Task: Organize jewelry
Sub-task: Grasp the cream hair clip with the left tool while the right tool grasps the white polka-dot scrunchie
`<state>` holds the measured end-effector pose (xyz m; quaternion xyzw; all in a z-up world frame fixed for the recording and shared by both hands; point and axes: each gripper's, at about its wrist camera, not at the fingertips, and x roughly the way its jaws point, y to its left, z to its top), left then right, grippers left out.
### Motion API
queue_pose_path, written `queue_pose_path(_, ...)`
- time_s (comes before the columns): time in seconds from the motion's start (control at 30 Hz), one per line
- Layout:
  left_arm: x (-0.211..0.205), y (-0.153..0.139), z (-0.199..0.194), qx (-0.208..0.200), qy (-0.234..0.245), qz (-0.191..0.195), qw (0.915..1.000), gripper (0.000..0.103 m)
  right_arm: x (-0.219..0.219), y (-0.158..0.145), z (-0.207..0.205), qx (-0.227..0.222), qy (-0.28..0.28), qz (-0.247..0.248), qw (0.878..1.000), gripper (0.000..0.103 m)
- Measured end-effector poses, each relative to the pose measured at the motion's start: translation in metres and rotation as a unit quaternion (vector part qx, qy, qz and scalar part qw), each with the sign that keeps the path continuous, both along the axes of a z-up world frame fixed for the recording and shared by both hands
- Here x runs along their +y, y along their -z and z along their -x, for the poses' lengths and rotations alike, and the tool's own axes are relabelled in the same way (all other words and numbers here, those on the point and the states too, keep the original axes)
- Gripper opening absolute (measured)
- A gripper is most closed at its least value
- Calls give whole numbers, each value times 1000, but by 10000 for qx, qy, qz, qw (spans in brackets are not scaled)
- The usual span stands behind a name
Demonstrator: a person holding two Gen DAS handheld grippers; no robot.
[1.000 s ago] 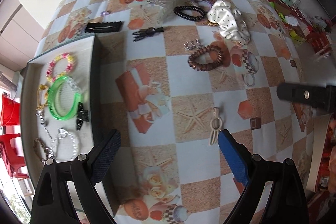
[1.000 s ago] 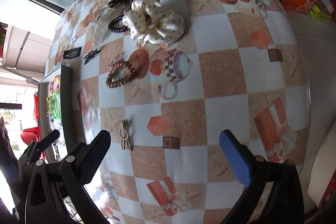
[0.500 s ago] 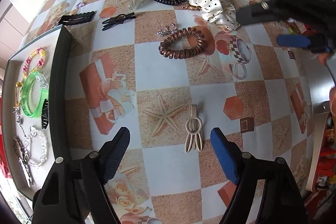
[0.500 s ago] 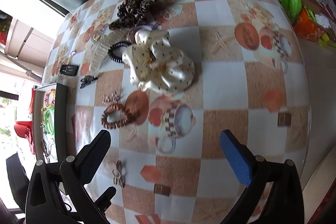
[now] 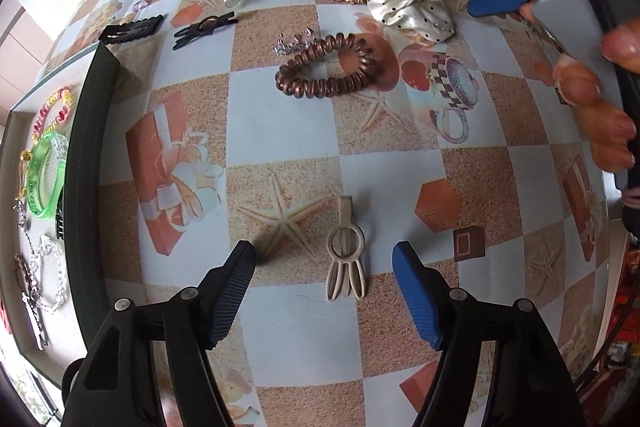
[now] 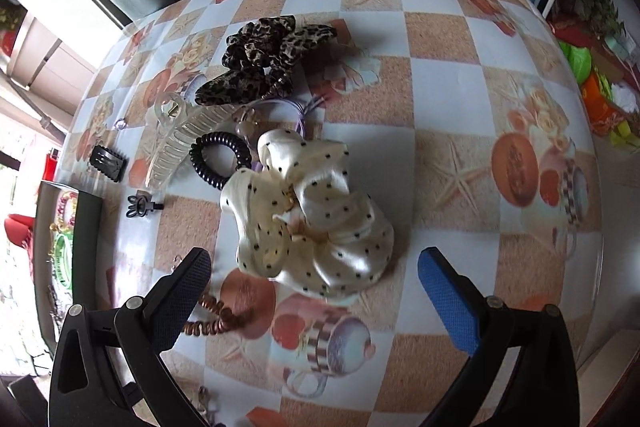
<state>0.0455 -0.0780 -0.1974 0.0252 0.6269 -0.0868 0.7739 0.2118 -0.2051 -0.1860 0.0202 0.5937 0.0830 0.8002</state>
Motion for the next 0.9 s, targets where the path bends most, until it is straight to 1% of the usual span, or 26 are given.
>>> queue_pose_path(0.03, -6, 0, 3, -40, 25, -46, 10000, 72, 1, 2, -1, -6, -12, 24, 10000, 102)
queue_pose_path(0.07, -8, 0, 5, -51, 53, -62, 10000, 72, 2, 4, -1, -1, -14, 25, 10000, 99)
queue_pose_path(0.1, -11, 4, 8, -68, 59, -67, 9999, 68, 2, 6, -1, 16, -5, 28, 10000, 95)
queue_pose_path(0.17, -13, 5, 11, -118, 71, -89, 9999, 62, 1, 10, -1, 57, 36, 61, 10000, 80)
queue_pose_path(0.2, -14, 4, 11, -127, 77, -77, 9999, 59, 0, 11, 0, 63, 57, 74, 9999, 77)
queue_pose_path(0.3, -16, 2, 13, -156, 85, -74, 9998, 51, -2, 9, 4, -44, 63, 89, 9999, 62)
queue_pose_path(0.33, -18, 0, 13, -158, 81, -63, 9998, 50, -3, 8, 5, -65, 57, 85, 9999, 50)
queue_pose_path(0.37, -19, 0, 14, -164, 77, -53, 9998, 44, -3, 7, 6, -85, 61, 78, 9999, 40)
queue_pose_path(0.4, -20, -1, 14, -173, 84, -41, 9998, 38, -4, 6, 8, -120, 80, 65, 9999, 35)
queue_pose_path(0.43, -21, -1, 15, -170, 91, -9, 9998, 37, -5, 4, 9, -143, 98, 48, 9998, 27)
queue_pose_path(0.47, -21, -1, 15, -159, 91, 37, 9998, 30, -5, 3, 10, -169, 118, 38, 9998, 22)
queue_pose_path(0.5, -21, -2, 16, -155, 105, 89, 9998, 21, -6, 1, 11, -199, 140, 23, 9997, 21)
queue_pose_path(0.57, -21, -2, 17, -145, 112, 191, 9997, 21, -8, -1, 14, -214, 164, -15, 9996, 18)
queue_pose_path(0.63, -19, -5, 19, -159, 88, 383, 9991, 21, -9, -5, 20, -215, 174, -84, 9996, 17)
queue_pose_path(0.77, -12, -12, 23, -196, 75, 640, 9977, 21, -11, -9, 33, -200, 181, -172, 9995, 17)
queue_pose_path(0.9, -5, -18, 24, -215, 51, 740, 9970, 21, -16, -13, 51, -109, 259, -295, 9992, 17)
